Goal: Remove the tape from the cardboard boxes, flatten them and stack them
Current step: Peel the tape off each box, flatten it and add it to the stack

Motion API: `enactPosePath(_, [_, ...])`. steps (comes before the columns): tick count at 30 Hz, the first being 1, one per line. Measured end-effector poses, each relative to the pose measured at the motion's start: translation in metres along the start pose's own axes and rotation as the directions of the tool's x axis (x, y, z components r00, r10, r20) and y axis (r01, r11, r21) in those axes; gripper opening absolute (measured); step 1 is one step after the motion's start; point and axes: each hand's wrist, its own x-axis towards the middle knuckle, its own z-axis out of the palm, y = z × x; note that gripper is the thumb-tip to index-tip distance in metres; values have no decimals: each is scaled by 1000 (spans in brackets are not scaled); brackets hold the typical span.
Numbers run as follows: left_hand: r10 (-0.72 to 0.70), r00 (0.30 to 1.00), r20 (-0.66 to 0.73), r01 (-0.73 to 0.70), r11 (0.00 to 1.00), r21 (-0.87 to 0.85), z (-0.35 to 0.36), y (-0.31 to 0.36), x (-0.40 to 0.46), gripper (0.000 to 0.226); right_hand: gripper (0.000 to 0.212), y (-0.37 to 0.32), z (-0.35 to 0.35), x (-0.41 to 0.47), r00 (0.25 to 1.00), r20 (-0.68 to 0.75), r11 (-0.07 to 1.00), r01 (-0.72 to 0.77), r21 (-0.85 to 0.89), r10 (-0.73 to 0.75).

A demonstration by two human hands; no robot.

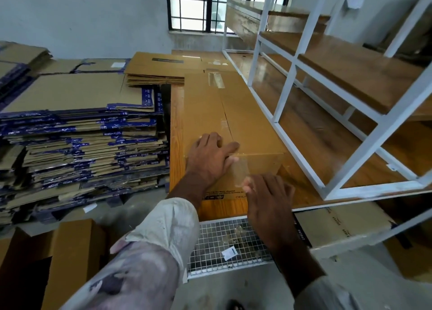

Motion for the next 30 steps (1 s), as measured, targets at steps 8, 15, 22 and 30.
enactPosePath(8, [36,994,103,-7,962,-272,-4,-25,0,47,13,-8,-4,-12,995,21,995,-101,15,101])
enactPosePath(15, [41,997,62,-28,979,-200,0,-21,-2,60,23,-11,-12,-10,996,7,992,-93,87,93])
enactPosePath(22, [32,999,13,-31,999,-29,8,-11,-15,62,25,-16,-22,14,993,-61,985,-97,141,106])
enactPosePath(30, [31,999,-42,-28,997,74,26,0,-29,66,27,28,15,58,991,110,993,-85,86,75])
